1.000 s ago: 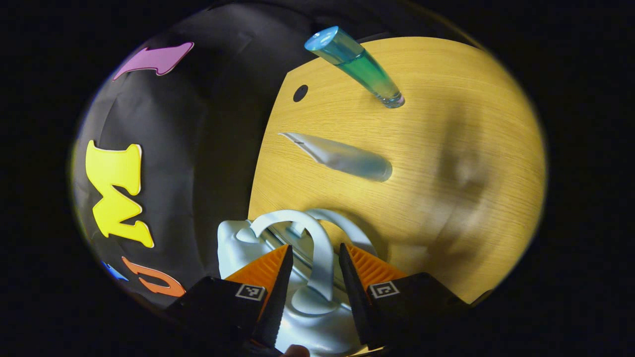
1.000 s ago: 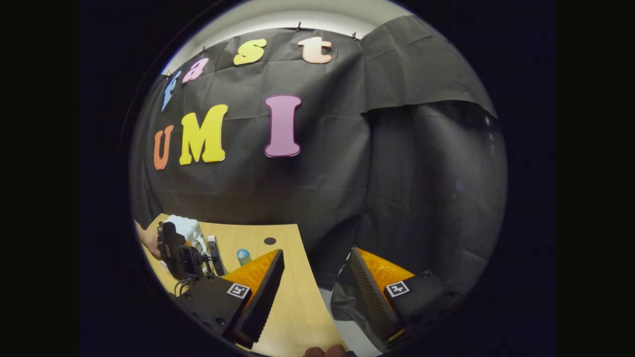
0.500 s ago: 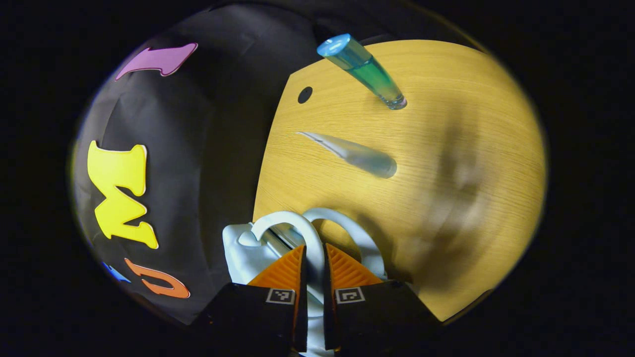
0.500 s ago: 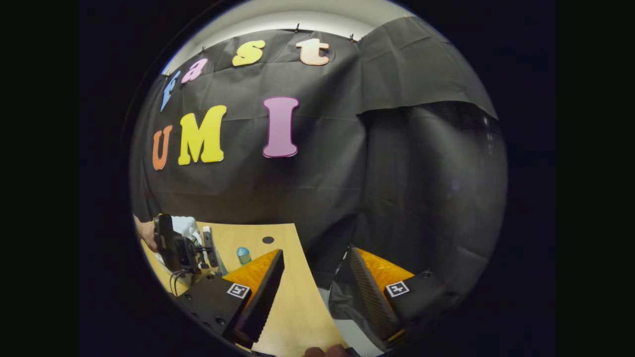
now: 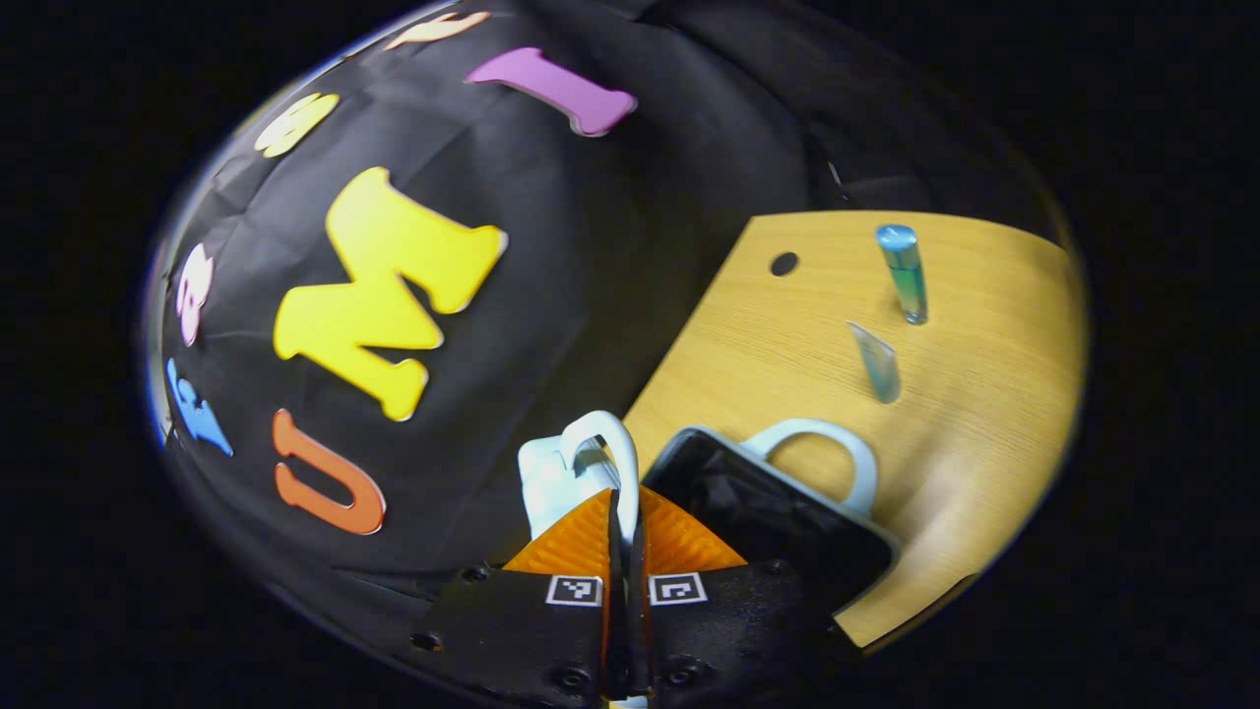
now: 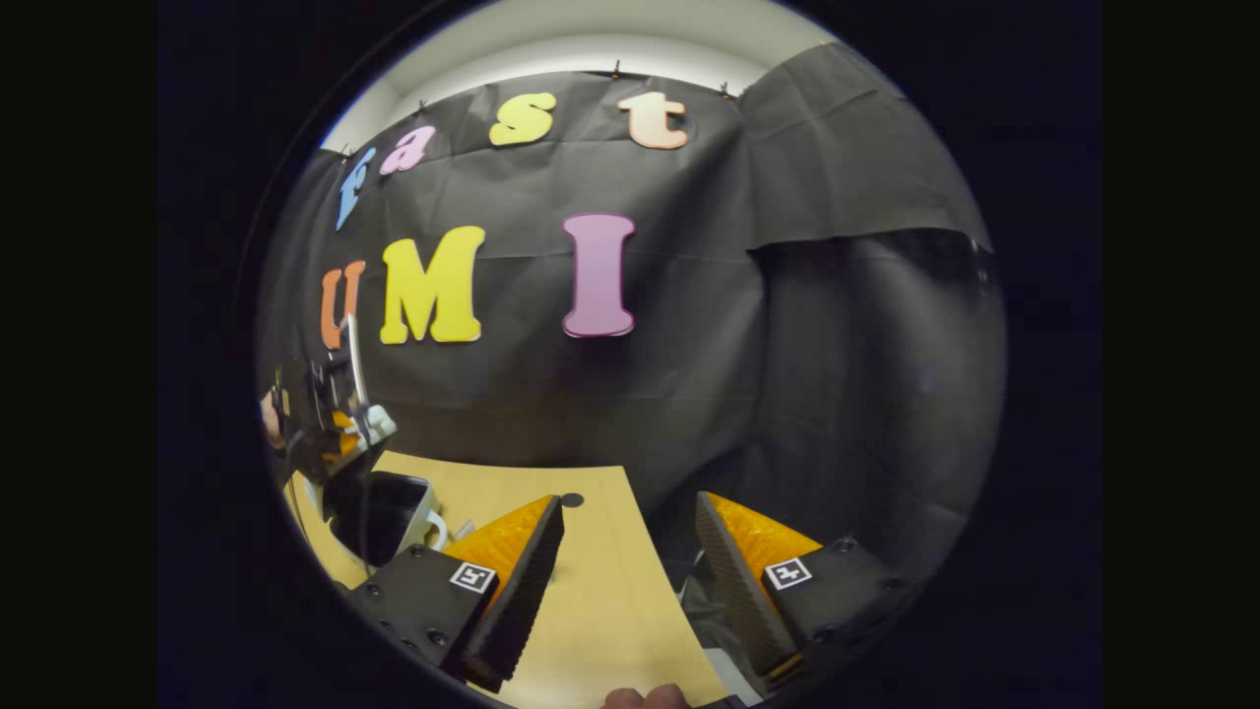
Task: First open the suitcase, pack the skin care products into it, and then close the suitcase.
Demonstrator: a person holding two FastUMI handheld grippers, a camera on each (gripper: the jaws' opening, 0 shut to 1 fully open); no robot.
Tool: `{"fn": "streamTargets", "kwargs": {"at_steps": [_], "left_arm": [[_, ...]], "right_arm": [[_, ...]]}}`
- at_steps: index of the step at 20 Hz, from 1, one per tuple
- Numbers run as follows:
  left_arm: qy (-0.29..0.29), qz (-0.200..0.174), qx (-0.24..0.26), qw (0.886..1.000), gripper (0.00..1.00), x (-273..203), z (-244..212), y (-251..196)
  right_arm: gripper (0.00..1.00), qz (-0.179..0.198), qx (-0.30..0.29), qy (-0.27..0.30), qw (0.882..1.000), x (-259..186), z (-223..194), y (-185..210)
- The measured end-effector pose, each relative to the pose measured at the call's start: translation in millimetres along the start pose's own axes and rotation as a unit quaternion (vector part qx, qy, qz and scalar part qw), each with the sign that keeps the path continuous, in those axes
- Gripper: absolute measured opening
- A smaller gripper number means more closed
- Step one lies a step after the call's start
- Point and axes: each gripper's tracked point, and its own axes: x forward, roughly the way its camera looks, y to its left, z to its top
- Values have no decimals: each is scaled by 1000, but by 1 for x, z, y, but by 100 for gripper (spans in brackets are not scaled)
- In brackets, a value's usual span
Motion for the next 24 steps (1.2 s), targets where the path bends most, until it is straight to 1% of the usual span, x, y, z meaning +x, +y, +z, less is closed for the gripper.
{"fn": "streamTargets", "kwargs": {"at_steps": [1,3,4,6,8,9,10,11,13,15,16,17,18,19,20,22,23,24], "left_arm": [[1,26,-24,999,3,-5,-17,26],[0,58,-87,995,3,-12,-57,66],[0,77,-112,991,3,-9,-75,88],[8,104,-160,982,3,-7,-114,117],[23,119,-211,970,3,-7,-158,135],[26,122,-236,964,3,-2,-178,138],[29,123,-264,956,3,8,-197,150],[34,124,-292,948,3,17,-214,160],[44,124,-345,929,3,37,-257,164],[48,110,-395,911,3,58,-290,153],[52,101,-424,898,3,62,-296,140],[60,93,-457,883,3,67,-305,131],[58,87,-483,869,3,70,-314,122],[66,78,-512,853,3,74,-320,110],[71,72,-531,841,3,78,-328,98],[77,57,-565,819,4,89,-338,75],[84,48,-577,811,5,93,-338,66],[89,41,-585,805,6,96,-343,59]], "right_arm": [[80,10,-6,-1,1000,1,1,11],[80,28,-17,3,999,5,2,34],[80,36,-19,6,999,7,3,45],[80,48,-25,11,998,9,5,62],[81,55,-38,13,998,11,8,77],[81,57,-47,13,997,10,8,83],[80,58,-54,13,997,10,9,88],[80,60,-61,15,996,9,8,93],[81,63,-76,22,995,7,4,103],[81,62,-87,32,994,6,-2,110],[81,62,-94,38,993,6,-7,113],[81,63,-97,45,992,6,-13,117],[80,63,-99,53,992,6,-17,120],[80,64,-99,58,991,6,-20,122],[81,63,-96,61,992,5,-20,123],[80,58,-89,72,992,4,-26,123],[80,56,-89,78,991,5,-30,124],[80,55,-91,83,991,5,-33,123]]}}
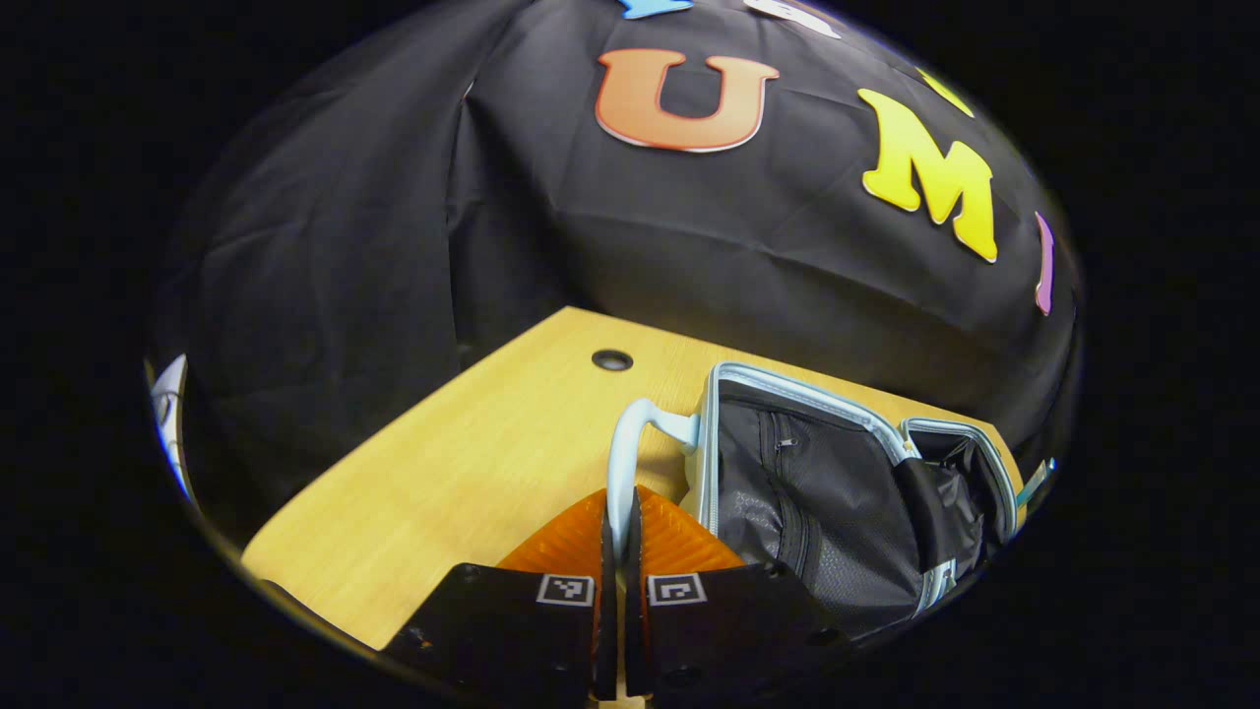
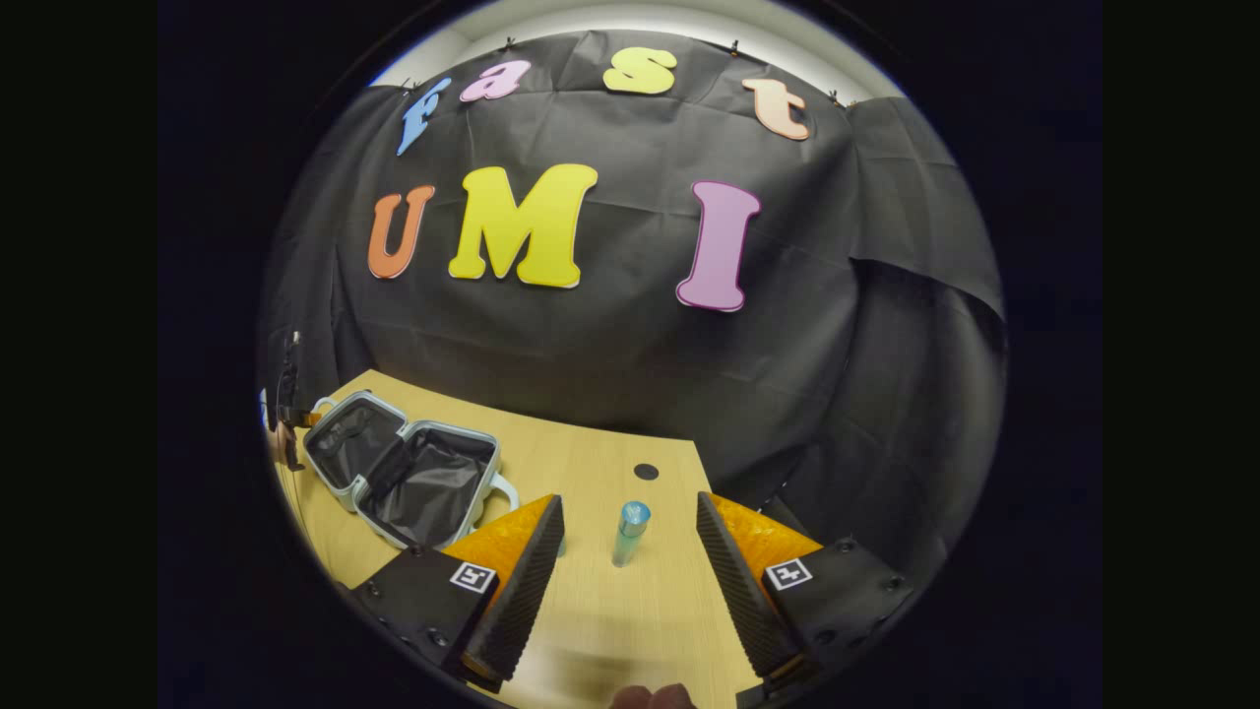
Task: First open the suitcase, pack the skin care products into it, and then close the suitcase.
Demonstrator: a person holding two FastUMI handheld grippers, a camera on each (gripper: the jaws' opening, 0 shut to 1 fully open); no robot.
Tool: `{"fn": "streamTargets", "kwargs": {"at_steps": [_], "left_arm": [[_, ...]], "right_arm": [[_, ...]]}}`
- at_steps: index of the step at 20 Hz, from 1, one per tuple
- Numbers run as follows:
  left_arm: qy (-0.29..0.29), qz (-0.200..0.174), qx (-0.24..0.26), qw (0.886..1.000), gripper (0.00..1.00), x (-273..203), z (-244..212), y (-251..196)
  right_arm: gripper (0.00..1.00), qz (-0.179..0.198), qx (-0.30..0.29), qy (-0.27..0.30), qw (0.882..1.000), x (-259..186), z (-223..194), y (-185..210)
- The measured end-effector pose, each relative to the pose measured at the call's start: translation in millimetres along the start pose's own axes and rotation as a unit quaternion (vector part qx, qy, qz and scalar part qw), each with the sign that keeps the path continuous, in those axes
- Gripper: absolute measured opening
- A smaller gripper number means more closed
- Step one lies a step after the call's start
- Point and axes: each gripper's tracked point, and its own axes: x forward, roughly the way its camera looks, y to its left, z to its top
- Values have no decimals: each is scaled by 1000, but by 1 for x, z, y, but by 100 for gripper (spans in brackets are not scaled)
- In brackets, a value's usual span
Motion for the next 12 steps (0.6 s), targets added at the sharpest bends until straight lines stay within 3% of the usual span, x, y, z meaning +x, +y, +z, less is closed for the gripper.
{"fn": "streamTargets", "kwargs": {"at_steps": [2,5,6,7,8,9,10,12], "left_arm": [[14,-6,-12,1000,9,-1,-12,6],[1,14,-26,1000,22,4,-10,16],[-1,31,-23,999,12,4,-9,22],[-6,36,-23,999,41,-2,-4,23],[-17,41,-20,999,41,-14,7,24],[-34,49,-9,998,90,-26,21,20],[-62,57,7,996,83,-41,38,11],[-111,53,45,991,88,-76,69,-37]], "right_arm": [[81,1,-1,6,1000,-1,-4,0],[81,4,-2,11,1000,-1,-8,-1],[81,5,-2,11,1000,0,-7,-2],[81,6,-2,9,1000,1,-7,-3],[81,8,1,5,1000,2,-5,-5],[81,11,4,0,1000,3,-4,-7],[81,13,7,-4,1000,6,-3,-9],[80,21,17,-7,1000,12,-8,-14]]}}
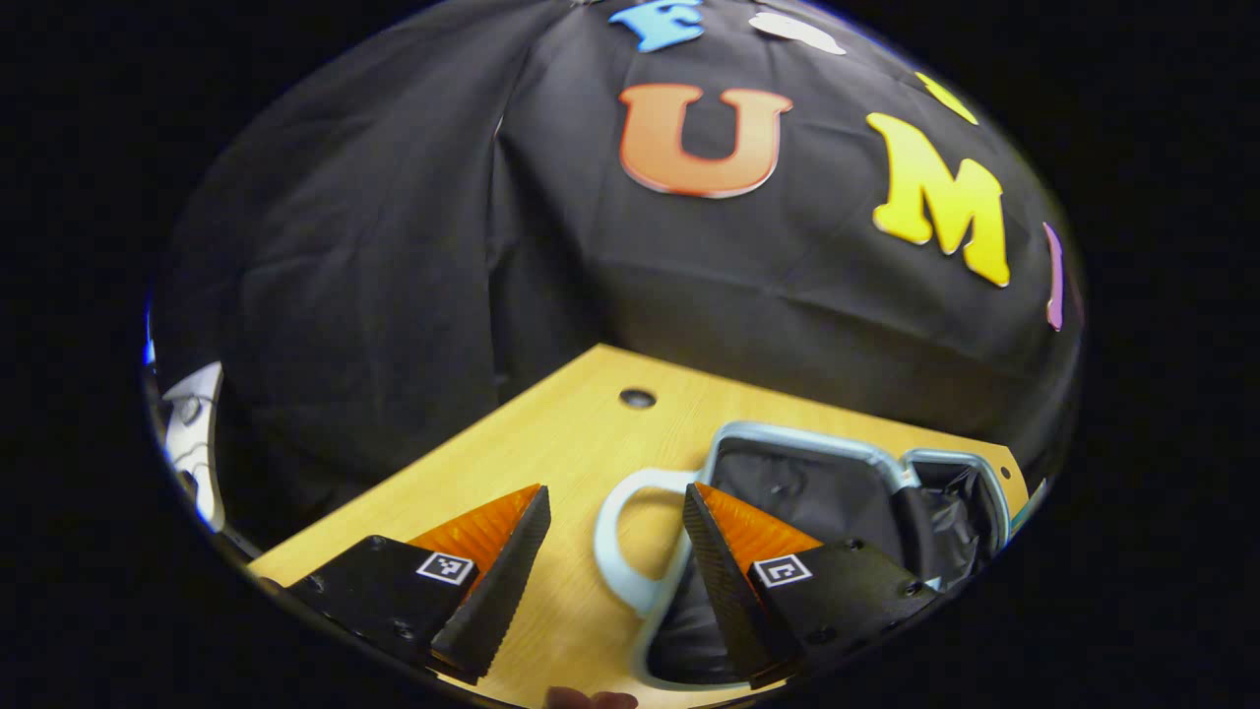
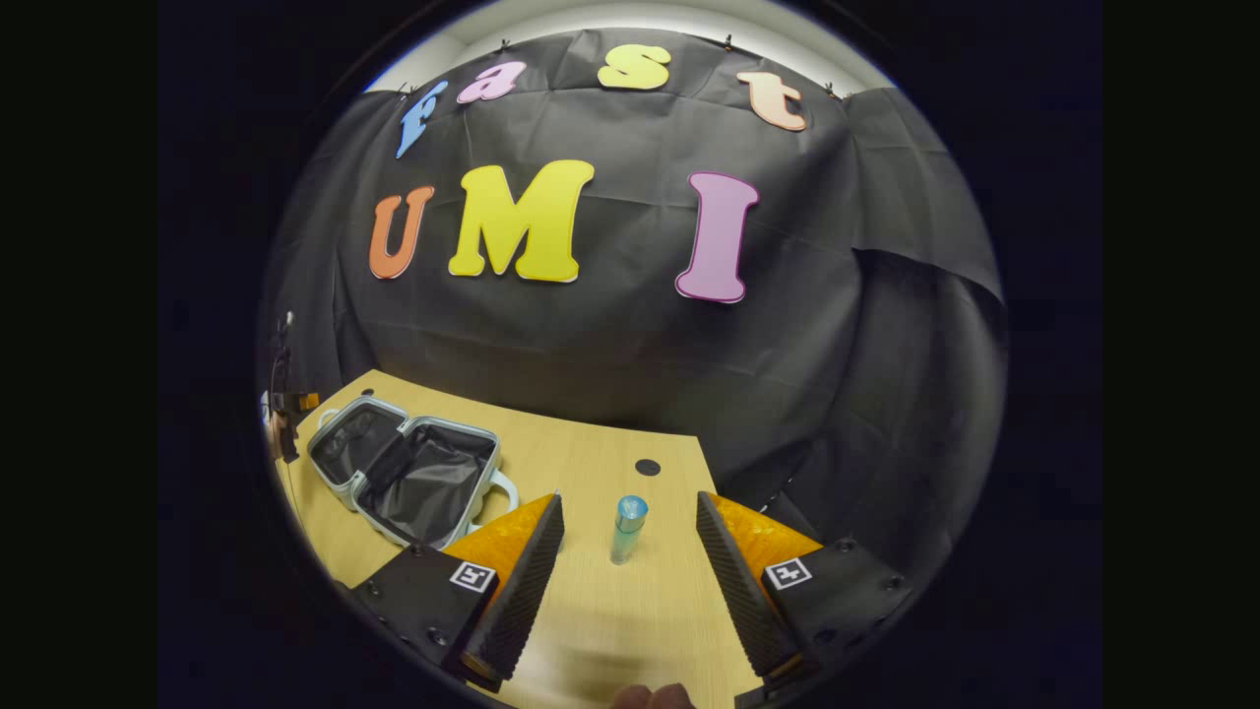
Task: First open the suitcase, pack the skin care products into it, and then close the suitcase.
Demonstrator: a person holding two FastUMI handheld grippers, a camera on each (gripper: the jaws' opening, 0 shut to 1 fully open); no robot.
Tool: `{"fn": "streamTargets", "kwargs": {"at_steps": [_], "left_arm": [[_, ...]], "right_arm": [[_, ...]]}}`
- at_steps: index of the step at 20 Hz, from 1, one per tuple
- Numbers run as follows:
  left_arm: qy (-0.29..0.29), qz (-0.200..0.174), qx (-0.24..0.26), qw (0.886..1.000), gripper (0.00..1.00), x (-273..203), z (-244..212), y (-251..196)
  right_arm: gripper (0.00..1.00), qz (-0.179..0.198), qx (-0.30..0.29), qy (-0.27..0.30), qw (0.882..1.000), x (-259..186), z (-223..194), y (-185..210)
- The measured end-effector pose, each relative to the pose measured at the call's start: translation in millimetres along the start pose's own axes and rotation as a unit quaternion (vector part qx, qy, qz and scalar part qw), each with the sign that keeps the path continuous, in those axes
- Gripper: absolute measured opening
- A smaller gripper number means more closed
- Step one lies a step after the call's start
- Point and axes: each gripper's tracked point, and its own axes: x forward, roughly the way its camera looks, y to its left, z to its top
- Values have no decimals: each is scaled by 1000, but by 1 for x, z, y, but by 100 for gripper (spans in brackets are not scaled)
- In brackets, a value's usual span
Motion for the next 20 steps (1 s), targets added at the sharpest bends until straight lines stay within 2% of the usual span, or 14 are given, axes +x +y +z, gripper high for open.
{"fn": "streamTargets", "kwargs": {"at_steps": [1,4,6,8,11,13,15,17,20], "left_arm": [[-29,-5,20,999,98,-15,19,-27],[-93,-42,53,993,98,-75,57,-128],[-95,-91,21,991,98,-111,56,-199],[-82,-109,-1,991,98,-141,45,-265],[-69,-161,29,984,98,-184,7,-354],[-59,-213,72,973,98,-205,-24,-416],[-22,-261,82,962,97,-212,-73,-464],[20,-277,71,958,100,-203,-104,-493],[58,-283,85,954,100,-175,-159,-523]], "right_arm": [[80,6,8,-2,1000,4,-4,-2],[81,8,21,-5,1000,11,-13,-18],[81,7,28,-12,1000,15,-17,-32],[81,7,31,-15,999,15,-23,-48],[81,9,29,-7,1000,15,-39,-70],[81,12,28,1,1000,9,-48,-86],[81,6,21,7,1000,2,-57,-108],[81,-4,8,16,1000,-4,-67,-130],[80,-23,20,43,999,-12,-86,-162]]}}
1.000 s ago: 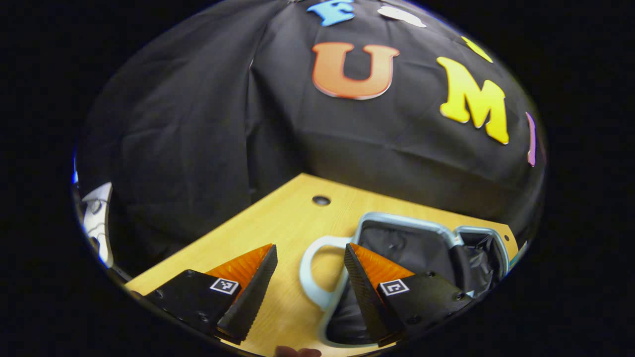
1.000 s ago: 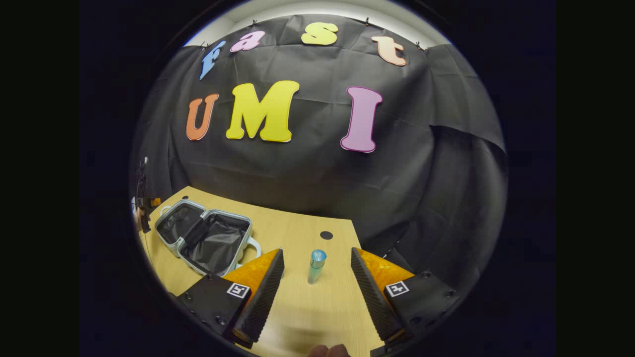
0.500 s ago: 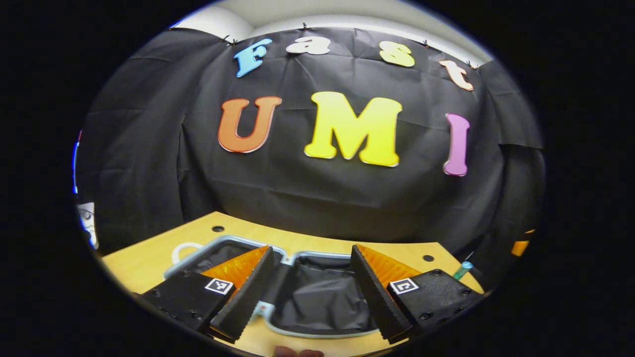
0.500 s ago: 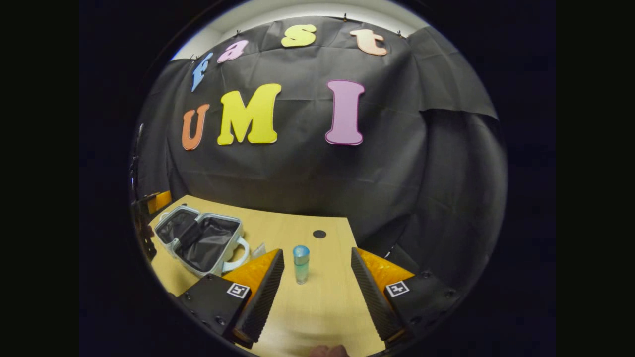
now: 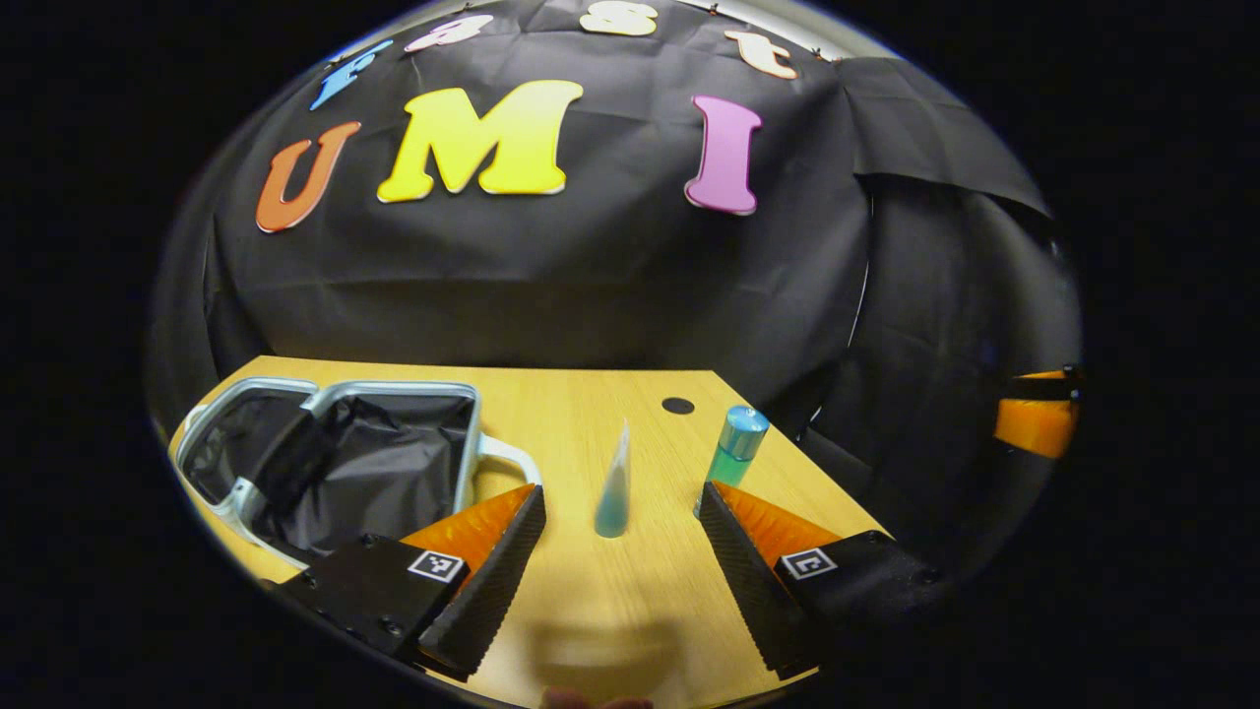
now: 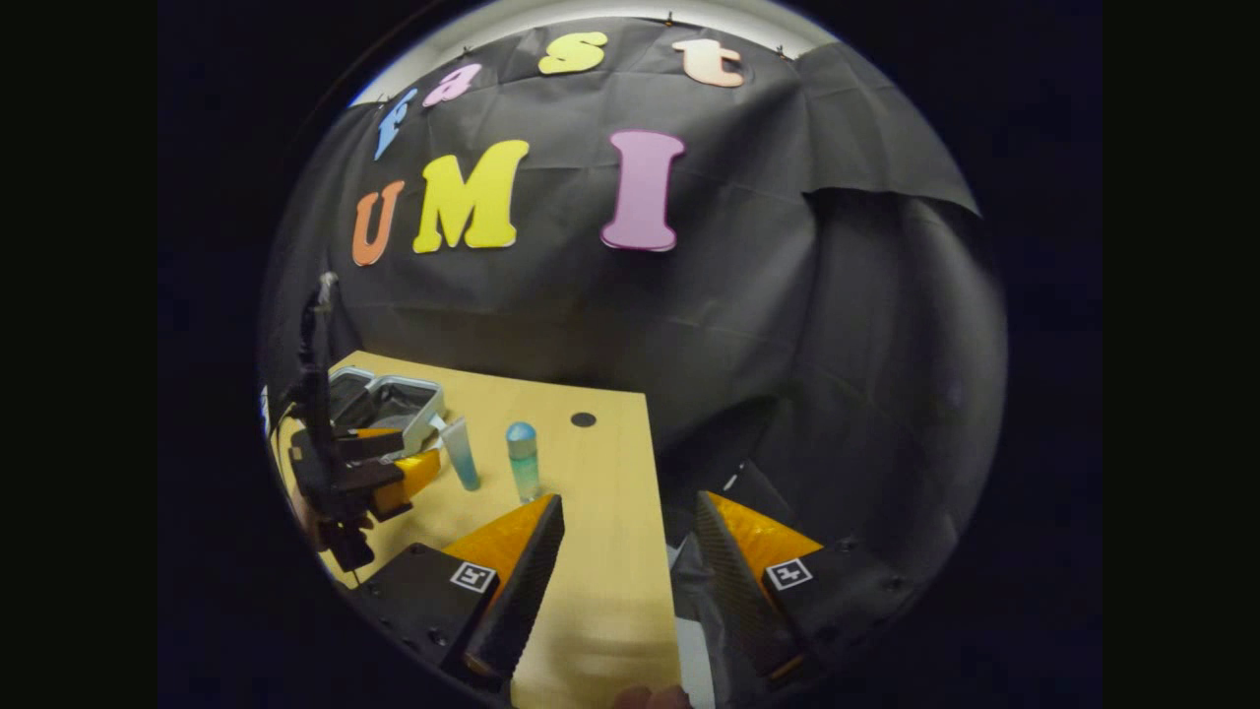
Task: First open the suitcase, pack the skin care products into it, and then close the suitcase.
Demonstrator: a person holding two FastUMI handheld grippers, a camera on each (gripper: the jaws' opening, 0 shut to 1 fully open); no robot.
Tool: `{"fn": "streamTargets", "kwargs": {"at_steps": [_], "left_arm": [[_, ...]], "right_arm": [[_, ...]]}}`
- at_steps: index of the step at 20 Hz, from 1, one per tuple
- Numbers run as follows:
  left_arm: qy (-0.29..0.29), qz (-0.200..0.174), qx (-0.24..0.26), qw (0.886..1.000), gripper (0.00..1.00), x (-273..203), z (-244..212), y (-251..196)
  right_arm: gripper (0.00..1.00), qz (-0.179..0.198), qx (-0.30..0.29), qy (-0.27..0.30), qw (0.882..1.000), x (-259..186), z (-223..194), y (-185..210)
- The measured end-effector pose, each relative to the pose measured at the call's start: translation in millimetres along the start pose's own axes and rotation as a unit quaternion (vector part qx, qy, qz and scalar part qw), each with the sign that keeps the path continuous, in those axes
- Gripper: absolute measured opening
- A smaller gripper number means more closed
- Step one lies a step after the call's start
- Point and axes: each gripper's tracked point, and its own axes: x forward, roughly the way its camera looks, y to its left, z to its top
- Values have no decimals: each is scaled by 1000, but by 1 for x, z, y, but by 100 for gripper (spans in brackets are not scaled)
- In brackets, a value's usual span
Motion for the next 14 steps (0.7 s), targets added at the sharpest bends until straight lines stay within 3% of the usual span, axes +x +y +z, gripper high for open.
{"fn": "streamTargets", "kwargs": {"at_steps": [3,8,10,14], "left_arm": [[37,1,6,999,100,45,-30,5],[52,-8,18,998,100,86,-37,9],[64,-12,17,998,95,96,-41,8],[110,-4,26,994,73,104,-58,16]], "right_arm": [[81,-18,5,21,1000,0,-17,-19],[81,-26,4,38,999,7,-25,-33],[81,-26,3,41,999,12,-26,-32],[80,-17,3,39,999,26,-20,-22]]}}
